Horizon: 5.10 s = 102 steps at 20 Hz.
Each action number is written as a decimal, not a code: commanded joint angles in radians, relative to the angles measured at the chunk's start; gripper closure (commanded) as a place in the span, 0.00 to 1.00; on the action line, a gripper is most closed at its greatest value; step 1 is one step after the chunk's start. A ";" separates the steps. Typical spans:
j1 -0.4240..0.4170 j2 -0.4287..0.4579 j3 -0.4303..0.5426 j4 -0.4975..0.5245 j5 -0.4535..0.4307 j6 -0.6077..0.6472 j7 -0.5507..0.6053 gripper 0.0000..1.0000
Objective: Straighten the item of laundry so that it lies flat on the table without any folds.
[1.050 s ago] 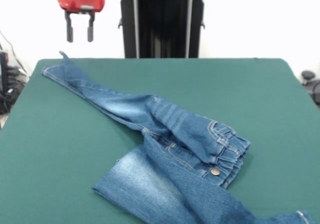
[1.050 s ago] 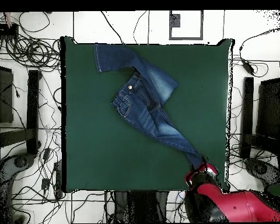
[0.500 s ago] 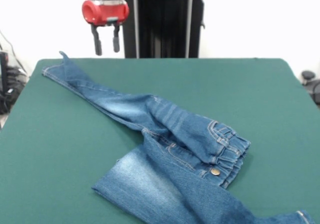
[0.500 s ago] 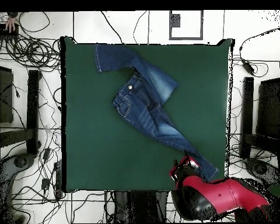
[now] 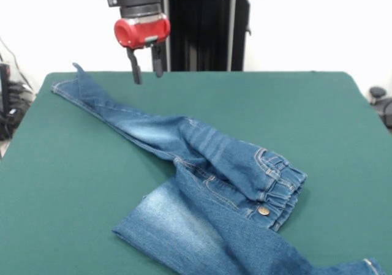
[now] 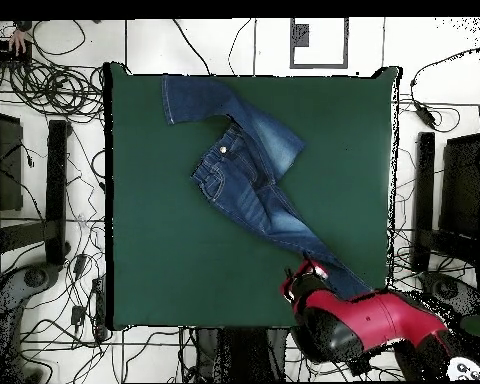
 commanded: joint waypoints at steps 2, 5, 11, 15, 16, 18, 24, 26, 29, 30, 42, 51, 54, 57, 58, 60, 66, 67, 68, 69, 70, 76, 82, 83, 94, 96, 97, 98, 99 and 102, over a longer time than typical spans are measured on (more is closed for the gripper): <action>0.064 0.029 0.087 -0.099 -0.080 0.099 -0.107 0.00; 0.102 -0.005 0.047 -0.112 -0.119 0.093 -0.084 0.00; 0.128 -0.018 0.009 -0.128 -0.168 0.085 -0.050 0.00; 0.135 -0.054 -0.003 -0.131 -0.186 0.092 -0.053 0.00; 0.132 -0.059 -0.001 -0.131 -0.188 0.095 -0.060 0.00; 0.127 -0.061 -0.006 -0.135 -0.198 0.096 -0.064 0.00; 0.122 -0.038 -0.032 -0.167 -0.231 0.079 -0.041 0.00; 0.133 -0.033 -0.053 -0.177 -0.257 0.072 -0.027 0.00; 0.150 -0.013 -0.082 -0.193 -0.289 0.057 0.007 0.00; 0.160 -0.005 -0.095 -0.199 -0.300 0.051 0.024 0.00; 0.295 0.047 -0.241 -0.279 -0.384 -0.042 0.146 0.00; 0.357 0.077 -0.330 -0.328 -0.406 -0.090 0.157 0.00; 0.354 0.098 -0.326 -0.329 -0.398 -0.073 0.128 0.00; 0.320 0.115 -0.290 -0.306 -0.359 -0.026 0.065 0.00; 0.310 0.118 -0.282 -0.298 -0.349 -0.009 0.044 0.00; 0.270 0.117 -0.252 -0.279 -0.315 0.033 -0.015 0.00; 0.185 0.107 -0.181 -0.232 -0.203 0.146 -0.162 0.00; 0.176 0.102 -0.174 -0.226 -0.189 0.158 -0.177 0.00; 0.167 0.099 -0.167 -0.222 -0.176 0.170 -0.191 0.00; 0.158 0.094 -0.160 -0.218 -0.164 0.181 -0.202 0.00; 0.148 0.091 -0.150 -0.214 -0.151 0.193 -0.216 0.00; 0.079 0.076 -0.081 -0.184 -0.088 0.257 -0.279 0.00; 0.034 0.083 -0.019 -0.163 -0.054 0.294 -0.297 0.00; 0.026 0.088 -0.008 -0.160 -0.050 0.299 -0.300 0.00; -0.004 0.124 0.054 -0.161 -0.095 0.247 -0.225 0.00; 0.002 0.123 0.055 -0.166 -0.107 0.234 -0.202 0.00; 0.005 0.127 0.055 -0.169 -0.112 0.234 -0.199 0.00; 0.008 0.129 0.054 -0.172 -0.114 0.238 -0.200 0.00; 0.009 0.135 0.053 -0.175 -0.119 0.237 -0.199 0.00; 0.014 0.149 0.048 -0.181 -0.131 0.240 -0.196 0.00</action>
